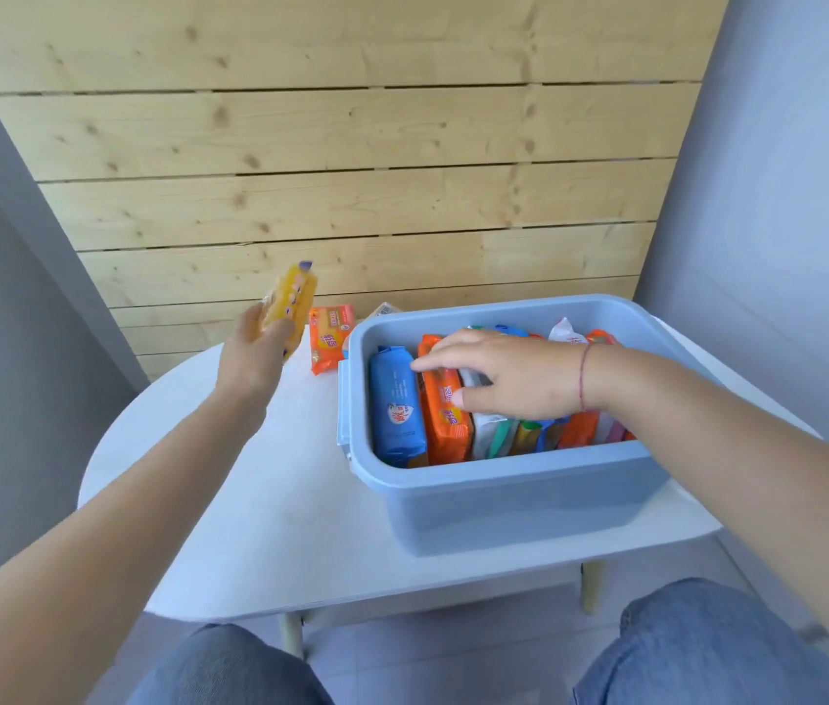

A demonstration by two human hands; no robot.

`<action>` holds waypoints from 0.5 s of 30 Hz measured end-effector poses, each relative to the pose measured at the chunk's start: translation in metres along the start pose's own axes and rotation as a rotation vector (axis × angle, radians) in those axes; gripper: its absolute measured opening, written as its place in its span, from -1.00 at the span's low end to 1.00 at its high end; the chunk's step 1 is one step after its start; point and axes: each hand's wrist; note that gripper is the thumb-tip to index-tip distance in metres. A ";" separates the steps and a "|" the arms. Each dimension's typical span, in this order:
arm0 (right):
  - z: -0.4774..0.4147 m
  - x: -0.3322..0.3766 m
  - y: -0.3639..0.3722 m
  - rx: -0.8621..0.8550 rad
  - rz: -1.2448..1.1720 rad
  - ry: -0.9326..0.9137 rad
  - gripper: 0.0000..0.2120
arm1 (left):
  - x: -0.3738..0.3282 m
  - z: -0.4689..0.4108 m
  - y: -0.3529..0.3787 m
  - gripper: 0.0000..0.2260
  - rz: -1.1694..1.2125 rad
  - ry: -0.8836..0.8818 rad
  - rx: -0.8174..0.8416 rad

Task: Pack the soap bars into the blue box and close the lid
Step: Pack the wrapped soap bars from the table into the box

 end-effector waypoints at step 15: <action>0.099 -0.054 -0.026 -0.010 -0.781 -0.198 -0.51 | -0.110 0.132 0.057 -0.71 0.212 -0.046 1.075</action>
Point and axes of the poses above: each hand's wrist, its own z-axis away from the middle knuckle, its own y-axis out of the palm, x = y × z, and after that the axes turned 9 degrees about x, right-handed
